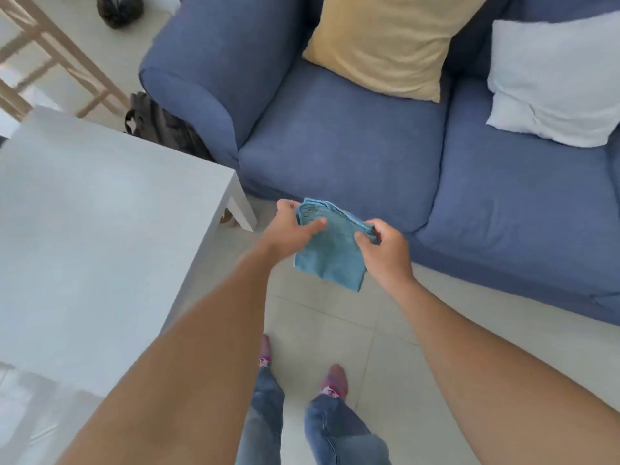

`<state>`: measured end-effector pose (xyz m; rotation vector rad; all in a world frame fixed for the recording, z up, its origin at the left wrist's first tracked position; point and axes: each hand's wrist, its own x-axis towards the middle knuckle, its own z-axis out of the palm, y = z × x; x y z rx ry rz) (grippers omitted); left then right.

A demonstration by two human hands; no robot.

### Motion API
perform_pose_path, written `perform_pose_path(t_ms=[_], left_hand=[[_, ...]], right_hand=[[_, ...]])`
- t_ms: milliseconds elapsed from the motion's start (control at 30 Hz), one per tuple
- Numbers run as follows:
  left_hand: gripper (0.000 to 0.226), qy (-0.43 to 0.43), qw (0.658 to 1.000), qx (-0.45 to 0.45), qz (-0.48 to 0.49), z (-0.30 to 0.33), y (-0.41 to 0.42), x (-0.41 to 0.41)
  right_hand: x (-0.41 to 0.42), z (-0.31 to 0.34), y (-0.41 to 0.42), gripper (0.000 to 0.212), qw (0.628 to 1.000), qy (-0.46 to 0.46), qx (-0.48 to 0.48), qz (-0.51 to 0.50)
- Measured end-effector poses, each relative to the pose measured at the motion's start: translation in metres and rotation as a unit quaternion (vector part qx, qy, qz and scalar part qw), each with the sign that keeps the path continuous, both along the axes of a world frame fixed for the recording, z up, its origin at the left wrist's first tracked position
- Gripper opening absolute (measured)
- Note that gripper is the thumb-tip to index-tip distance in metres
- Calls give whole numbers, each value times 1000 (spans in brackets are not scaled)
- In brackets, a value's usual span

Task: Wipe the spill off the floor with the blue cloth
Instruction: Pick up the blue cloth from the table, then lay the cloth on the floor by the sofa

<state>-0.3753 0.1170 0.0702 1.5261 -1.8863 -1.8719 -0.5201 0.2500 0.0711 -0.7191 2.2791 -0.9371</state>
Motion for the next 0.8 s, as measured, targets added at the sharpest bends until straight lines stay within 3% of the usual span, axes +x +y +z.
perform_pose_path(t_ms=[133,333,567,800], left_hand=[[72,10,992,17,-126,-98,36,-9],[48,-38,971,-91,-216,-283,54,-25],[77,-52,939,-140,-310,-495,53,-75],[75,-123,882,-227,-394,-558,45,-121]], right_hand=[[-11,-120,51,23,998,-10,41,-42],[-15,-305,75,12,997,-31,41,-55],[-53,-505,77,20,994,35,4,-100],[-70,-593,70,6,986,47,-46,-155]])
